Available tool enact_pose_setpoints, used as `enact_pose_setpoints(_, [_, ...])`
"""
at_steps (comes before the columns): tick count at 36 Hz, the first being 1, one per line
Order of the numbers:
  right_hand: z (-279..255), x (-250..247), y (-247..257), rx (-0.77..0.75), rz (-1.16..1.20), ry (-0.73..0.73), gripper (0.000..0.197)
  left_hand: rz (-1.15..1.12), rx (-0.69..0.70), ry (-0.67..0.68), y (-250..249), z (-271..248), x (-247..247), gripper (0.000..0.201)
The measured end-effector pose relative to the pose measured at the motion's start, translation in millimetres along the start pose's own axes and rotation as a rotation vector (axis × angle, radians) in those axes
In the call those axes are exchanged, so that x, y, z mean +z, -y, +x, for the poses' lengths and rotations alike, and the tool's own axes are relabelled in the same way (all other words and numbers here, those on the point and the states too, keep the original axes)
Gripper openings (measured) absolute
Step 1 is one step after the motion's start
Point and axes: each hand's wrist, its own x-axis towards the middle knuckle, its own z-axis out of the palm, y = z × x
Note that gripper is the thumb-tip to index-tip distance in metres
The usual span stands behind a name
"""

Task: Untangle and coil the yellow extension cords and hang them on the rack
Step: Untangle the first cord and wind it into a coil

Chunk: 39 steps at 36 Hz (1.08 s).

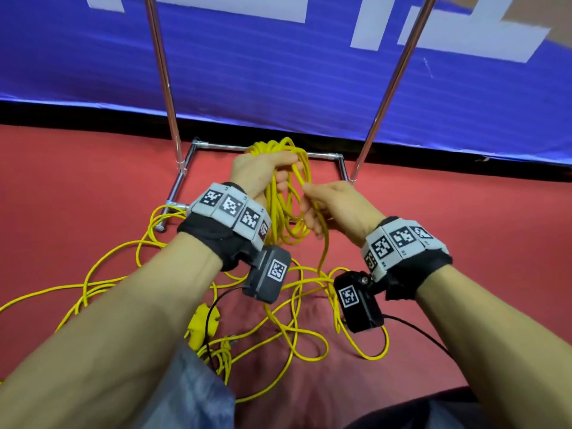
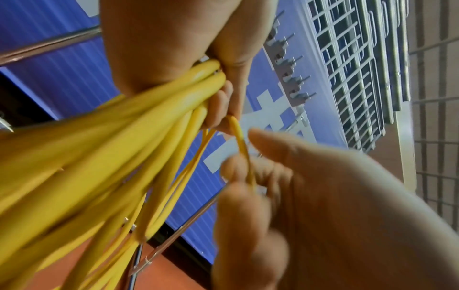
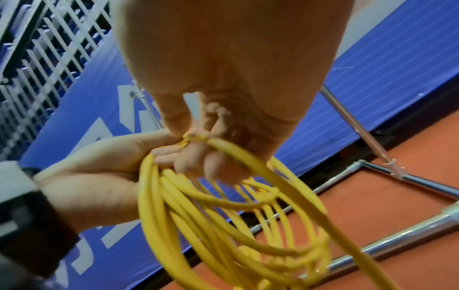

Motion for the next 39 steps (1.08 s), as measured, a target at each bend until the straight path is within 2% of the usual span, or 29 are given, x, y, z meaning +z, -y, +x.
enact_pose_setpoints(3, [-6.1,-5.8,-14.4,0.108,-0.091,0.109,0.035,-0.203,0.033,0.032,-14.1,6.4,-7.3,0.017])
enact_pose_setpoints(5, [-9.0,-8.9,-21.8,0.132,-0.115,0.113,0.032,-0.21,0.064,0.04,-18.4,9.0,-12.6,0.015])
enact_pose_setpoints(9, [-10.3,-6.9,-19.2,0.014,-0.129,0.048,0.031,-0.046,0.099,0.11,-16.3,6.0,-14.8,0.012])
enact_pose_setpoints(13, [-7.7,-2.1,-0.6,-0.123,-0.098,-0.037,0.031,0.083,0.081,0.159,-6.3,3.9,-12.1,0.022])
enact_pose_setpoints(17, [0.3,-1.9,8.3,-0.181,-0.127,-0.085,0.032,0.161,0.073,0.199,1.7,-4.1,-4.0,0.02])
enact_pose_setpoints(21, [5.1,1.0,7.6,-0.153,-0.086,-0.072,0.038,0.104,0.078,0.113,4.4,-6.7,2.2,0.014])
enact_pose_setpoints(25, [2.1,-0.4,-7.7,0.019,0.02,0.066,0.047,-0.023,0.107,0.034,-0.3,-3.0,2.1,0.014])
enact_pose_setpoints(29, [-8.1,-12.3,-33.0,0.151,-0.123,0.14,0.038,-0.171,0.126,-0.02,-13.9,4.6,-7.9,0.016])
enact_pose_setpoints(39, [-14.0,-1.1,-10.8,-0.06,-0.165,0.132,0.034,0.096,0.219,0.034,-9.2,-0.8,-12.5,0.015])
